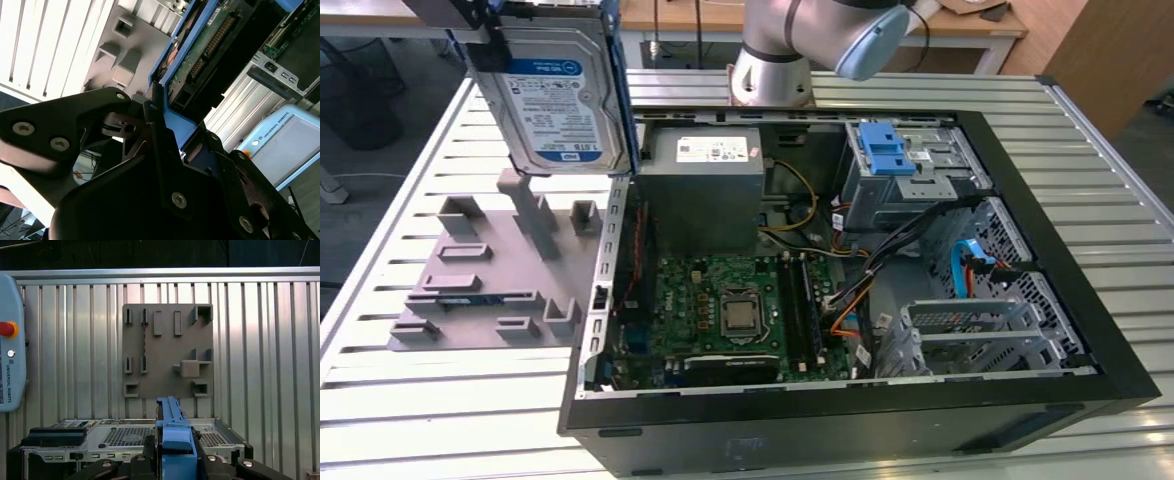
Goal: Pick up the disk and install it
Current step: 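Pick up the disk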
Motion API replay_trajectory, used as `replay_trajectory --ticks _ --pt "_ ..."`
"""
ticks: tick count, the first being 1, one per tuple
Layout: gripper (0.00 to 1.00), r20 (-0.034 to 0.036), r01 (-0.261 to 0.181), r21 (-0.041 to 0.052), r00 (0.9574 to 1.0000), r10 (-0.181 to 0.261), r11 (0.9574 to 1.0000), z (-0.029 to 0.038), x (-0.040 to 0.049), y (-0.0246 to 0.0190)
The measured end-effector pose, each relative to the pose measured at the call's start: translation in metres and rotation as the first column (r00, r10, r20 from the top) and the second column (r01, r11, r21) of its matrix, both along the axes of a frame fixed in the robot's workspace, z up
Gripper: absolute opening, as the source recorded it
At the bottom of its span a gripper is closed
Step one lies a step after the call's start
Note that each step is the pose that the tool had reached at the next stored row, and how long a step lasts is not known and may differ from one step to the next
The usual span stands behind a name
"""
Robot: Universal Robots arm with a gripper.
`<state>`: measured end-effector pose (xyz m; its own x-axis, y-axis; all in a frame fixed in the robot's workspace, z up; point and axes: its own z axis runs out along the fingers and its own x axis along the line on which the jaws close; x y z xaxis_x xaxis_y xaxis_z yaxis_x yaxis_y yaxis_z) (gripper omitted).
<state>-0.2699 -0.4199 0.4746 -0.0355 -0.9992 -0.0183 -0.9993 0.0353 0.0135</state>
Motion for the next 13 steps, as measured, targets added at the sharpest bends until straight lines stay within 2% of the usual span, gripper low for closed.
replay_trajectory --ticks 13 --pt "0.37 -0.0004 0.000 0.0001 1.0000 0.000 1.0000 0.0000 0.0345 0.0000"
